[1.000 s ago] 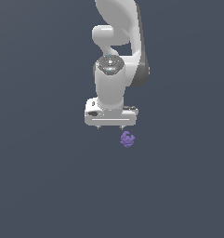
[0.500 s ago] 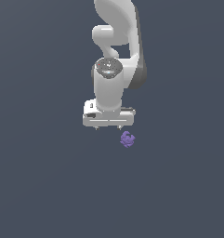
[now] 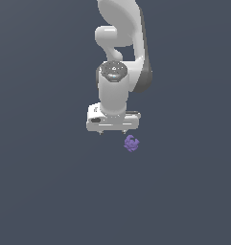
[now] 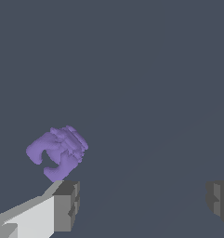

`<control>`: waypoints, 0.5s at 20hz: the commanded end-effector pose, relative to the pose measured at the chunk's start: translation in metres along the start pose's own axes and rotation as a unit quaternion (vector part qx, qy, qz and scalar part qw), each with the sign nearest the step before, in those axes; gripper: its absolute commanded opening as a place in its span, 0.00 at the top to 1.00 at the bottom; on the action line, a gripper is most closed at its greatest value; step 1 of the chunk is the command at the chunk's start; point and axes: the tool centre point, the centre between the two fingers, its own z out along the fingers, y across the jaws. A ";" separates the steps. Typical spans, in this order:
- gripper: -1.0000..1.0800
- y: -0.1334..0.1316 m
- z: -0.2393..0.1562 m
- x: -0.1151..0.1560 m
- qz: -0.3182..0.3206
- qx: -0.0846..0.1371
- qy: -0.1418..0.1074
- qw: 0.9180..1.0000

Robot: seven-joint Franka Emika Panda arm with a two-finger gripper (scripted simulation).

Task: Pick up the object and move it to a goal position.

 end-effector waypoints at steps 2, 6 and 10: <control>0.04 -0.006 0.005 0.000 -0.024 0.000 0.000 1.000; 0.04 -0.016 0.013 0.001 -0.065 0.000 0.002 0.998; 0.04 -0.031 0.023 0.002 -0.121 0.001 0.004 0.993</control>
